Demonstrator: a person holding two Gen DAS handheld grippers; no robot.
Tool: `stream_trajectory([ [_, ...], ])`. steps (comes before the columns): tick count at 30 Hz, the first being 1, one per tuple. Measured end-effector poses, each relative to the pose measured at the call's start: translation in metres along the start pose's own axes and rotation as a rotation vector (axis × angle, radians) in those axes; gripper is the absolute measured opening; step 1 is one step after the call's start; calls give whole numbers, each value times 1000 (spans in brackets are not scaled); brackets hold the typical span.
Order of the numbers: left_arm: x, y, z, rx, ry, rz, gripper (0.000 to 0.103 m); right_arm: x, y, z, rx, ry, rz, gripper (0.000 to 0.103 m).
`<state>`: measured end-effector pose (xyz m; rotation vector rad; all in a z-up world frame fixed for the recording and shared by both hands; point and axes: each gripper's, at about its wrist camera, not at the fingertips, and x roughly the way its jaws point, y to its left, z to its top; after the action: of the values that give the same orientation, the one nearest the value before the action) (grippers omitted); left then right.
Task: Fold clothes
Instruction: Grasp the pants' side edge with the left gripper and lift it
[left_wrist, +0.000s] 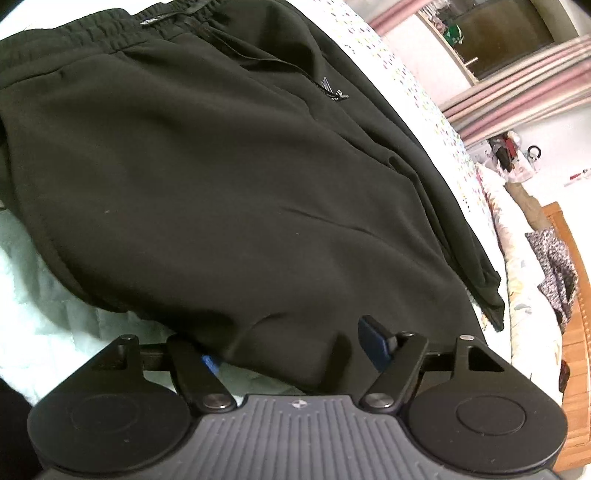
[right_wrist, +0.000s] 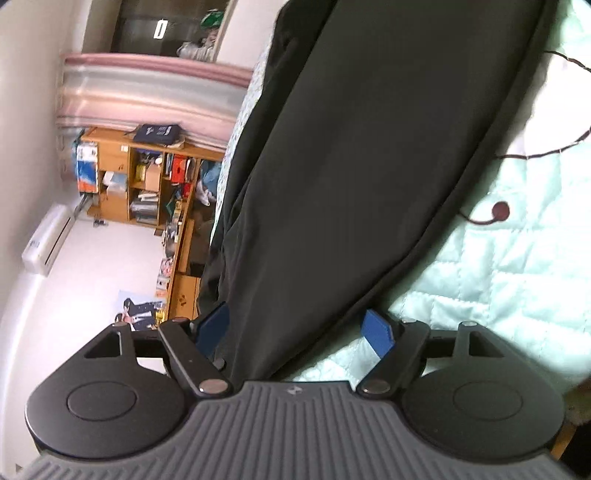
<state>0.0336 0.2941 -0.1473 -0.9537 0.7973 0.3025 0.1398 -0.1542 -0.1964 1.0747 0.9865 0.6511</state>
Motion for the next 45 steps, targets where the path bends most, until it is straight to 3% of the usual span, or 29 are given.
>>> stream_trajectory([
  [3,0,-3,-1,26,-7,31,74,16,10,3,-58,-36,-29,79],
  [5,1,-5,-1,43,-12,52,55,32,24,0,-174,-44,-56,80],
  [6,1,-6,-1,52,-15,62,51,38,31,-2,-247,-43,-81,77],
  [7,0,-7,-1,62,-17,70,40,44,38,-5,-319,-42,-107,61],
  [8,-3,-7,-1,75,-19,72,30,49,43,-9,-393,-40,-154,31],
  [9,-8,-7,-1,89,-26,71,27,51,43,-10,-405,-27,-171,19],
  [11,-22,-8,0,98,-37,63,22,45,38,-10,-375,-7,-143,13],
  [16,-54,-17,-14,215,-53,146,21,16,52,-33,-496,96,-135,13],
  [19,-45,-8,-16,204,13,197,22,24,47,-43,-539,140,-190,13],
  [24,-46,10,-13,150,75,173,33,17,25,-25,-403,166,-130,12],
  [29,-55,27,-13,86,72,123,43,0,4,-15,-260,188,-80,14],
  [33,-63,44,-10,5,23,94,51,-22,11,-18,-274,229,-106,24],
  [36,-65,58,-7,-82,-2,52,52,-42,25,-18,-351,193,-144,29],
  [40,-65,67,-7,-139,-28,30,51,-54,30,-10,-363,126,-87,39],
  [42,-67,65,-8,-114,-30,46,49,-50,36,-8,-371,85,-64,54],
  [43,-67,62,-8,-90,-29,60,42,-44,32,-8,-363,72,-80,66],
  [45,-69,57,-9,-42,-27,88,35,-31,25,-8,-346,47,-111,69],
])
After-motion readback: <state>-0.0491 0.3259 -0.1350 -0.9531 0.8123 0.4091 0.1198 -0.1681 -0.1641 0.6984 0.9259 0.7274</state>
